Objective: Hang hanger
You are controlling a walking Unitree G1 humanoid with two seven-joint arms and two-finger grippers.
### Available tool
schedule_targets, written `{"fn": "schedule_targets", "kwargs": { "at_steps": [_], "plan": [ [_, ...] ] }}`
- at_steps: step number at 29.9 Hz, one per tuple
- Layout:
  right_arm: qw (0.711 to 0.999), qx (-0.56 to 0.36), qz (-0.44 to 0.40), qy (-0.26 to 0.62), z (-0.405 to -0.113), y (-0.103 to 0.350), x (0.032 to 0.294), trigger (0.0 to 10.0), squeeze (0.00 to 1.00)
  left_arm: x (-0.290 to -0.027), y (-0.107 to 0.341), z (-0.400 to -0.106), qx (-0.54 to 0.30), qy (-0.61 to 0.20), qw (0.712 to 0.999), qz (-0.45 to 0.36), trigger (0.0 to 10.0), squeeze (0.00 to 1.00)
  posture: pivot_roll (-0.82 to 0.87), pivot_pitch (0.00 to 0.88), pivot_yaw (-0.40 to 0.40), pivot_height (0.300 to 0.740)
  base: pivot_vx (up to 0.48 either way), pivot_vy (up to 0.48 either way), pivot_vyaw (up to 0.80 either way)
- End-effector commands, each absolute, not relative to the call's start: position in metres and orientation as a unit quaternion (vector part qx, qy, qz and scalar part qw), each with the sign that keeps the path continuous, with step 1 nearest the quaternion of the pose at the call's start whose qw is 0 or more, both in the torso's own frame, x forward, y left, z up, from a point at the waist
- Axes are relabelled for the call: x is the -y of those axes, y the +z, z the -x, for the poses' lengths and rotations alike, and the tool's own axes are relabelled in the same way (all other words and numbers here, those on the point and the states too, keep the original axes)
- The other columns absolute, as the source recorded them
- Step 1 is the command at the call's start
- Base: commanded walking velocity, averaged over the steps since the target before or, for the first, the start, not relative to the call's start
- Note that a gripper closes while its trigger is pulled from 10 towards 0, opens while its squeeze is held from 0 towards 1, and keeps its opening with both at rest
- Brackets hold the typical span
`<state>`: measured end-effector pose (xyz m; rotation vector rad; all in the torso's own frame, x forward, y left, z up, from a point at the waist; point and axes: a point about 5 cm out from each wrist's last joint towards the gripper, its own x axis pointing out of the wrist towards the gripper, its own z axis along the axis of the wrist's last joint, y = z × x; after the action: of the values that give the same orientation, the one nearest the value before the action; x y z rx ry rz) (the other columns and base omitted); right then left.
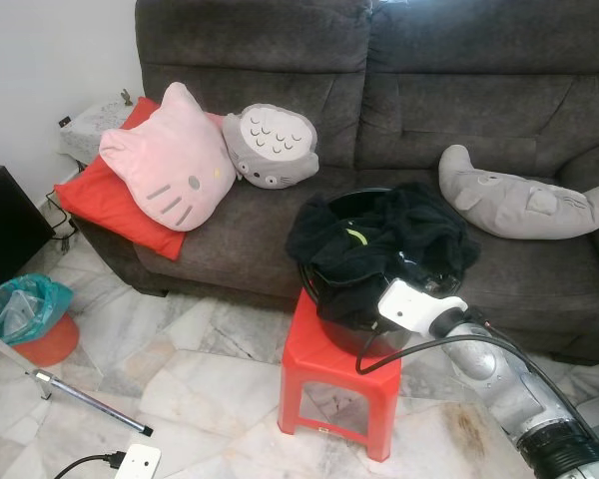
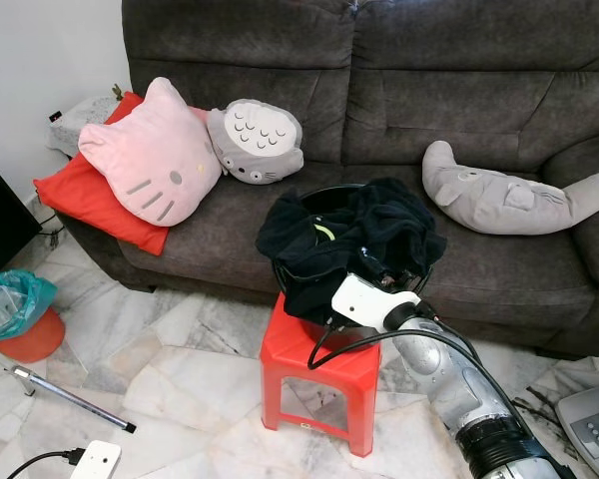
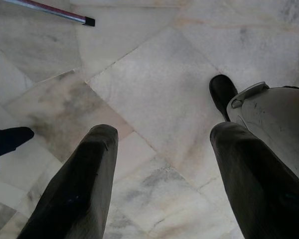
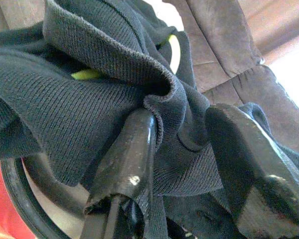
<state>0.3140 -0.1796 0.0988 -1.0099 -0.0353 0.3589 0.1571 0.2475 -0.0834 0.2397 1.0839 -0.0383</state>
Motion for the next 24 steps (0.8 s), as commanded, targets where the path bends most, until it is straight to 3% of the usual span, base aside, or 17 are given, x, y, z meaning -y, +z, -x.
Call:
{"fn": "schedule_targets", "kwargs": {
  "at_steps": [1,12,24],
  "plan": [
    [0.86,0.035,0.477,0.177,-0.319,0.107,0.173,0.0,0.0,-0.253,-0.083,-0.155,-0.517,-0.01,0.848,-0.115,10.0,0.0,-0.17,0.0,0.088,0.74,0.0,0.0,0.0],
    [0.858,0.045,0.476,0.186,-0.319,0.108,0.17,0.0,0.0,-0.253,-0.083,-0.155,-0.518,-0.011,0.848,-0.117,10.0,0.0,-0.17,0.0,0.089,0.74,0.0,0.0,0.0],
    [0.852,0.141,0.474,0.172,-0.333,0.154,0.161,0.0,0.0,-0.253,-0.082,-0.156,-0.517,-0.012,0.848,-0.119,10.0,0.0,-0.17,0.0,0.092,0.74,0.0,0.0,0.0]
  ]
}}
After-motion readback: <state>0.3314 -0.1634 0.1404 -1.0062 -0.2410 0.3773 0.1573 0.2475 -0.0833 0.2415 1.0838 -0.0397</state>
